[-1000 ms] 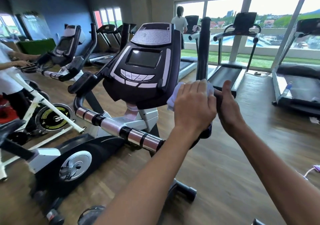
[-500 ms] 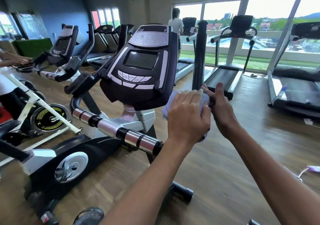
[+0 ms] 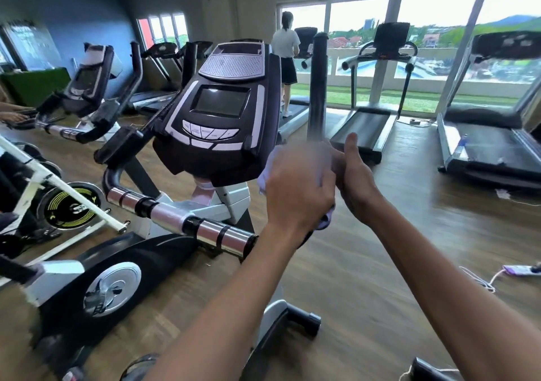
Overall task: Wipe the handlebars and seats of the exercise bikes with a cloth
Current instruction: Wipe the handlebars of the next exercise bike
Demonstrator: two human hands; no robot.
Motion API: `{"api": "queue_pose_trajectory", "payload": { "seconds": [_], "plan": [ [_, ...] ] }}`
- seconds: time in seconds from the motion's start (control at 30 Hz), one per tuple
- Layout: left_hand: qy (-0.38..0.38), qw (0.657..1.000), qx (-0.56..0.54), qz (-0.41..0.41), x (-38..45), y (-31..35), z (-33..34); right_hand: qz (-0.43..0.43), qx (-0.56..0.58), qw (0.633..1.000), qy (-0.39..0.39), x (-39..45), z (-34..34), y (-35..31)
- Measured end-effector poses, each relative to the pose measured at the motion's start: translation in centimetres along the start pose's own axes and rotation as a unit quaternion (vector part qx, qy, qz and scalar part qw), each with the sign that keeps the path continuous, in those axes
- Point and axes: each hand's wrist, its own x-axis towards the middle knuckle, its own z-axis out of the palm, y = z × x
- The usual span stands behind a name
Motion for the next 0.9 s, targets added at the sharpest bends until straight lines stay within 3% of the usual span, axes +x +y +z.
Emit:
{"api": "queue_pose_trajectory", "payload": {
  "seconds": [0.17,0.3,0.47,0.53,0.63,0.7,0.77,0.83,0.9],
  "plan": [
    [-0.002,0.995,-0.003,0.100,-4.8,0.5,-1.0,0.022,0.012,1.000,-0.019,-0.1,-0.8,-0.6],
    [-0.084,0.983,0.044,0.160,-0.3,0.9,-0.1,0.033,0.078,0.996,-0.023,0.3,-2.2,-1.5],
    [-0.175,0.964,0.130,0.155,4.1,2.4,1.5,0.015,0.179,0.979,0.094,0.4,-4.7,-0.4],
    [-0.176,0.952,0.130,0.214,2.5,2.6,0.9,0.007,0.192,0.973,0.132,0.0,-6.2,0.4],
    [-0.219,0.904,0.100,0.352,-0.8,1.6,-0.7,0.012,0.203,0.970,0.134,-0.2,-8.2,1.6],
    [-0.243,0.889,0.065,0.381,0.9,1.2,-0.9,0.018,0.196,0.972,0.128,-0.3,-8.9,2.2],
    [-0.261,0.912,0.071,0.309,4.3,1.8,0.2,0.028,0.189,0.974,0.122,-0.3,-9.3,2.5],
    [-0.275,0.945,0.092,0.149,7.6,2.3,1.3,0.039,0.180,0.977,0.106,-0.4,-9.4,2.6],
    [-0.249,0.963,0.078,0.069,7.8,1.9,2.2,0.047,0.178,0.978,0.093,-0.4,-9.4,2.7]
  ]
}}
